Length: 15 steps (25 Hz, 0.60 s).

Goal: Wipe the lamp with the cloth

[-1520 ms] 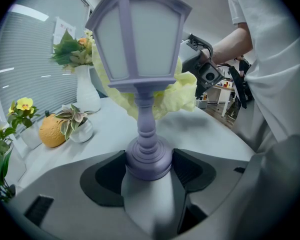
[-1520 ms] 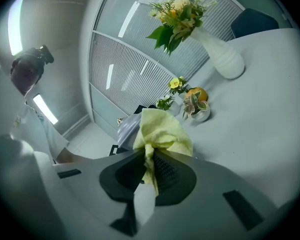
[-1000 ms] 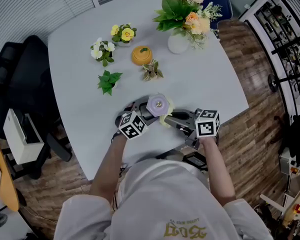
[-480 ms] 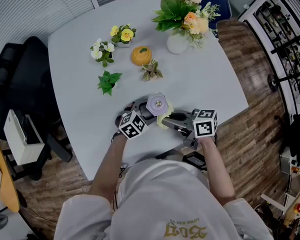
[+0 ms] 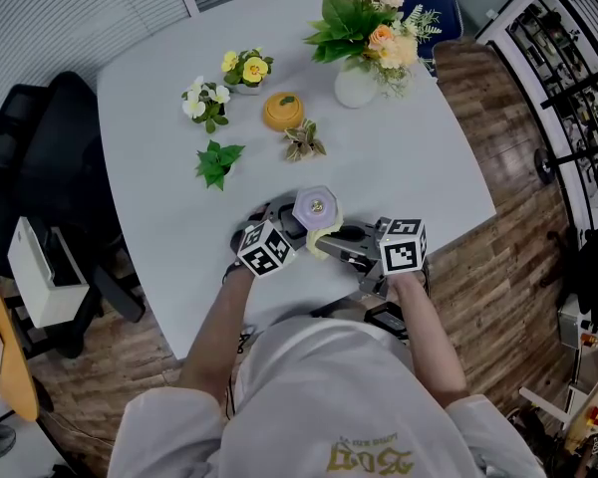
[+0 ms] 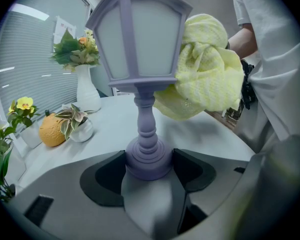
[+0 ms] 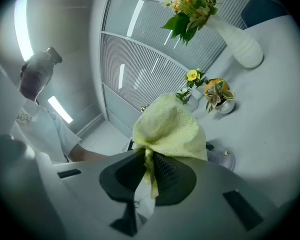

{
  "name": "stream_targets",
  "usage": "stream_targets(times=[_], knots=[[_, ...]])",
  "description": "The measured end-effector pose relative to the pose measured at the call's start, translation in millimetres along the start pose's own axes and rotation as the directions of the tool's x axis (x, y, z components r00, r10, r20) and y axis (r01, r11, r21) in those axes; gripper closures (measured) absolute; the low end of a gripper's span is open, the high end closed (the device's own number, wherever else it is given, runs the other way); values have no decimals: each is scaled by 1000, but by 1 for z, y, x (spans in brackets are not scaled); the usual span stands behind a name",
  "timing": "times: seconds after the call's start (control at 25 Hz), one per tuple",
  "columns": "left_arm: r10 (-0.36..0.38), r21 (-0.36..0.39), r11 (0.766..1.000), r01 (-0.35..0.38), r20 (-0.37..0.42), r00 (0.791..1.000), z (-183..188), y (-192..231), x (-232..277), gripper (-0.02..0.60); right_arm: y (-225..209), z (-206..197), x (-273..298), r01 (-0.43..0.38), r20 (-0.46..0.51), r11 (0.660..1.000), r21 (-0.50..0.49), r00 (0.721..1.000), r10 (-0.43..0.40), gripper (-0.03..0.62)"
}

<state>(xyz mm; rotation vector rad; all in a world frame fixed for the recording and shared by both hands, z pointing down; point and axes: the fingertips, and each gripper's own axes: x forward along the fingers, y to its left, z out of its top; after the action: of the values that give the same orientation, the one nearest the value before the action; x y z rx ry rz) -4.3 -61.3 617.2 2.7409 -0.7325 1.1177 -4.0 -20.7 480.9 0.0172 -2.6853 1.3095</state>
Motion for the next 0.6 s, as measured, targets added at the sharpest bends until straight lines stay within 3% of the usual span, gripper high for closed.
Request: stream_targets(times=[0.6], knots=[[-1, -1, 1000, 1, 1, 1000, 0, 1, 1, 276, -12, -5, 7, 5, -24, 999, 38, 1000, -4, 548]])
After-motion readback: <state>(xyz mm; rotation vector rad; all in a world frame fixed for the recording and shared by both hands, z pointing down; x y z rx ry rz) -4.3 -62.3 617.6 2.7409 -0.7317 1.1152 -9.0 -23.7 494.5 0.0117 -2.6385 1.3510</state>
